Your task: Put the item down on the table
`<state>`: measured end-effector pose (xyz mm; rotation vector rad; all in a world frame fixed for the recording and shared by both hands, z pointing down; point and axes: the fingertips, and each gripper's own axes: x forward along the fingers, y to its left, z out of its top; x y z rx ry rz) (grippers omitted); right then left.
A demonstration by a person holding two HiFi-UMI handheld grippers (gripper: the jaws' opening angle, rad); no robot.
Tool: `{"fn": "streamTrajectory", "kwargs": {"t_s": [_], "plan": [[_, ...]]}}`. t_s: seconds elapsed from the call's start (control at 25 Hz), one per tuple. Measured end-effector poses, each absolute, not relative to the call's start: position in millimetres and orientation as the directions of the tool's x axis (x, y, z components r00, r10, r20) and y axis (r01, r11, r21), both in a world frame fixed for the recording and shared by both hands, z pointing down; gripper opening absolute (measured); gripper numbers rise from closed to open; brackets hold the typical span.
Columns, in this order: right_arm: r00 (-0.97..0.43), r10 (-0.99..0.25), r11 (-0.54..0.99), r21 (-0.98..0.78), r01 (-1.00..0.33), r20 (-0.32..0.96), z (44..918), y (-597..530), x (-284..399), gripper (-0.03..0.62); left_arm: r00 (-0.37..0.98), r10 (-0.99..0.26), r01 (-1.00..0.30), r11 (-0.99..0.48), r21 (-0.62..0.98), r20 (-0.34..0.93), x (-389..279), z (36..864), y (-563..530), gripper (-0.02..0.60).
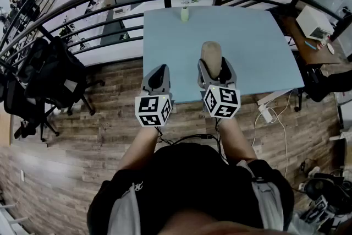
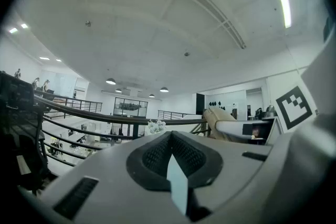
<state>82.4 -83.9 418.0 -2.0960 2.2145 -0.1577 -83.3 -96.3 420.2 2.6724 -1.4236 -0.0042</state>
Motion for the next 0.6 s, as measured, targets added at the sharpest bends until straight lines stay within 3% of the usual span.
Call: {"fn": "streamTrajectory", "kwargs": {"t_s": [0.6], "plan": [[-0.06, -0.998, 0.059, -0.128, -0.99, 0.003, 413, -57, 58, 0.351, 0.59, -0.805, -0.805, -0.583, 0.11, 0.056, -93, 421, -74, 0.014]]}}
